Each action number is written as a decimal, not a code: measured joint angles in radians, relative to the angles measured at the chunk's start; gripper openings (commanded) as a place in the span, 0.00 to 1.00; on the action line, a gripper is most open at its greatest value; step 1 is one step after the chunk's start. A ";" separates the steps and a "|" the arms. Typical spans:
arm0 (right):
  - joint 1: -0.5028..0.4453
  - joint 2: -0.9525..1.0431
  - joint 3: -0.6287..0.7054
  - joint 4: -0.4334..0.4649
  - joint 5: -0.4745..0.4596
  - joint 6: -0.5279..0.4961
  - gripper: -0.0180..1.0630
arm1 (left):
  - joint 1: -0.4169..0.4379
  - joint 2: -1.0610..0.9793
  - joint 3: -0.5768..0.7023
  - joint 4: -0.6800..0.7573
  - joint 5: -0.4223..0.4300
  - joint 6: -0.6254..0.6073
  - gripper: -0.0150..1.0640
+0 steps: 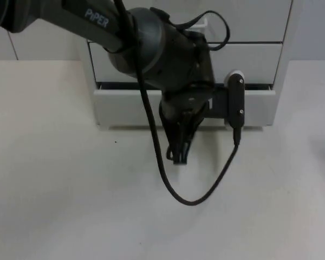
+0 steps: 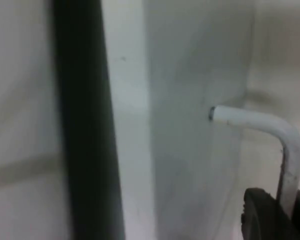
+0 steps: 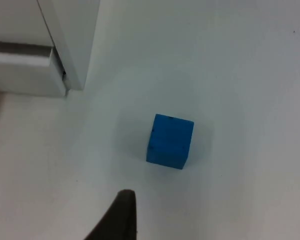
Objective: Open the drawer with the left hand, place the block into the drawer with the right hand, then close the drawer with the left hand.
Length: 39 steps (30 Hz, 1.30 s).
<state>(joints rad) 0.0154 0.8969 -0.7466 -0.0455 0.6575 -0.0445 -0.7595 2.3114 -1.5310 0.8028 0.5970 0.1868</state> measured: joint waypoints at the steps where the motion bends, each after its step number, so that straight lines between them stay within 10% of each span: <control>1: 0.000 0.000 0.000 0.000 -0.001 0.000 0.99 | -0.007 -0.009 0.008 -0.054 0.012 0.039 0.01; 34: 0.000 0.000 0.000 0.000 -0.002 0.000 0.99 | -0.187 -0.148 0.274 -0.351 0.092 0.165 0.04; 39: 0.000 0.000 0.000 0.000 -0.002 0.000 0.99 | -0.187 -0.148 0.277 -0.376 0.094 0.191 0.57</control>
<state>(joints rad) 0.0154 0.8969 -0.7466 -0.0455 0.6555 -0.0445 -0.9462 2.1635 -1.2543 0.4271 0.6913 0.3778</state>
